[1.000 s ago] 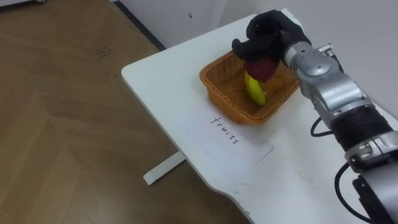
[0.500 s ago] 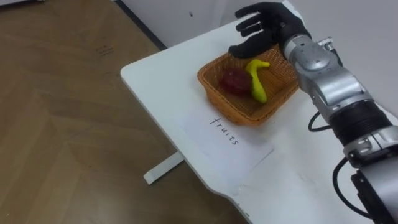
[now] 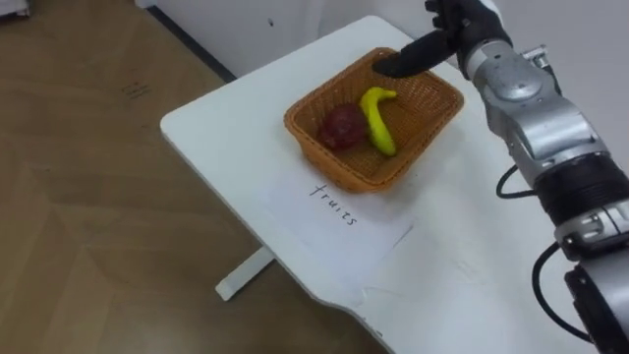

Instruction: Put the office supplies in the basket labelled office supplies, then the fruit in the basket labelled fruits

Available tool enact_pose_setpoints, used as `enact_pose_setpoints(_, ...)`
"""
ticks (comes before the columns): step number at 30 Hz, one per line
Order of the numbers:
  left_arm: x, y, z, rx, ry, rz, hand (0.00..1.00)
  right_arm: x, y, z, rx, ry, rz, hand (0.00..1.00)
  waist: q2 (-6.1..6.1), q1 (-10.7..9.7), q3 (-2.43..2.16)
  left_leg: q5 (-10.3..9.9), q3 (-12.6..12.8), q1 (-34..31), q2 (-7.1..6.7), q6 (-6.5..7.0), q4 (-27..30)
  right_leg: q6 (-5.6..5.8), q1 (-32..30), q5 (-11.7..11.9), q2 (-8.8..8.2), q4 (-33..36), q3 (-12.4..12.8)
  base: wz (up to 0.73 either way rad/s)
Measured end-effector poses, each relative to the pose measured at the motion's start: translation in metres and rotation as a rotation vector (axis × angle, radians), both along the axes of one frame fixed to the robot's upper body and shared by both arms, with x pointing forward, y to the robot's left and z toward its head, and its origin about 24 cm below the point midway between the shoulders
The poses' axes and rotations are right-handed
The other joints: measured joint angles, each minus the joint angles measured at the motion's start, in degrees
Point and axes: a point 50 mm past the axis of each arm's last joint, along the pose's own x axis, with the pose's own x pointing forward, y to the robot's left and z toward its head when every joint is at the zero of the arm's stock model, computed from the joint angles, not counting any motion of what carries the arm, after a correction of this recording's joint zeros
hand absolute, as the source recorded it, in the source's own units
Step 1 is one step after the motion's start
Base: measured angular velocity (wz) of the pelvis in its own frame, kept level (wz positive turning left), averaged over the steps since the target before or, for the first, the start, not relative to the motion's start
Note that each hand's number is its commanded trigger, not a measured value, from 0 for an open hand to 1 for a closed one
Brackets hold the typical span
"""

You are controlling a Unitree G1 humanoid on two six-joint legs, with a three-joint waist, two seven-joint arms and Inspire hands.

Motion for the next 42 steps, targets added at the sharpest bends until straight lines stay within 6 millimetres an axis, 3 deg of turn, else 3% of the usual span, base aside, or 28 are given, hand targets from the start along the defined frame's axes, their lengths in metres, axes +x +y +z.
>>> enact_pose_setpoints(2,0.004,-0.001,0.0,-0.002,-0.007,-0.003,0.0,0.0,-0.008,0.006,0.004,-0.019,-0.021,0.0,0.72,-1.1,-0.08,0.0,1.3,0.0,0.26,0.01,0.0,-0.02,-0.9,0.0,-0.05,0.9,0.7,-0.2)
enact_pose_setpoints(6,0.012,-0.001,0.0,0.003,-0.023,-0.023,0.0,-0.002,-0.015,0.023,-0.042,-0.092,-0.051,0.0,0.88,-2.6,-0.16,0.0,3.3,0.0,0.71,0.01,-0.6,-0.5,-2.5,0.3,0.0,1.9,1.1,-0.32)
enact_pose_setpoints(8,0.018,-0.001,0.001,0.004,-0.041,-0.031,0.0,-0.002,-0.017,0.041,-0.098,-0.159,-0.065,0.0,0.8,-5.0,-0.26,0.0,4.2,0.1,0.87,0.01,-0.9,-0.7,-3.0,0.4,0.16,2.0,1.5,-0.22)
enact_pose_setpoints(13,0.032,0.0,0.003,0.007,-0.082,-0.045,0.0,-0.009,-0.031,0.076,-0.224,-0.293,-0.114,0.0,0.68,-8.3,-0.34,0.0,6.4,0.4,1.08,0.0,-1.2,-0.83,-3.6,0.5,0.48,1.9,2.9,-0.14)
enact_pose_setpoints(19,0.039,0.002,0.006,0.013,-0.114,-0.057,0.0,-0.018,-0.035,0.096,-0.353,-0.388,-0.142,0.0,0.65,-13.0,-0.34,0.0,10.3,2.6,1.36,0.0,-1.5,-0.8,-3.1,0.6,1.08,1.8,6.3,-0.29)
enact_pose_setpoints(22,0.045,0.003,0.009,0.013,-0.158,-0.078,0.0,-0.028,-0.047,0.104,-0.384,-0.43,-0.166,0.0,0.12,-14.5,-0.36,0.0,12.2,3.6,1.49,-0.01,-1.5,-0.85,-3.1,0.6,1.37,1.8,7.8,-0.32)
enact_pose_setpoints(28,0.049,0.01,0.012,0.026,-0.183,-0.105,0.0,-0.05,-0.072,0.109,-0.457,-0.487,-0.232,0.0,-2.18,-19.3,-0.37,0.0,13.9,4.5,2.3,-0.06,-1.7,-1.55,-3.3,1.2,2.33,1.3,9.1,-0.24)
enact_pose_setpoints(30,0.049,0.01,0.012,0.028,-0.183,-0.107,0.0,-0.058,-0.082,0.108,-0.438,-0.514,-0.26,0.0,-1.97,-21.0,-0.23,-0.2,14.2,4.8,2.55,-0.38,-2.1,-1.66,-3.0,1.8,2.94,0.4,9.1,-0.14)
enact_pose_setpoints(33,0.051,0.016,0.015,0.045,-0.201,-0.119,0.0,-0.069,-0.101,0.1,-0.417,-0.514,-0.341,0.0,-1.84,-21.9,-0.18,-0.9,17.0,5.0,3.64,-1.15,-2.9,-2.37,-3.9,2.7,4.3,-0.2,10.4,-0.32)
enact_pose_setpoints(35,0.05,0.019,0.016,0.051,-0.197,-0.121,0.0,-0.073,-0.11,0.094,-0.416,-0.505,-0.378,0.0,-1.4,-22.7,0.04,-1.1,17.3,5.1,4.05,-1.36,-3.2,-2.75,-4.2,3.1,4.88,-0.2,10.7,-0.29)
enact_pose_setpoints(42,0.03,0.017,0.012,0.044,-0.16,-0.1,0.0,-0.099,-0.151,0.078,-0.393,-0.509,-0.587,0.0,-0.61,-26.0,-0.35,-1.4,19.0,4.9,4.67,-1.79,-3.5,-3.26,-6.0,3.2,6.0,0.9,12.6,-0.19)
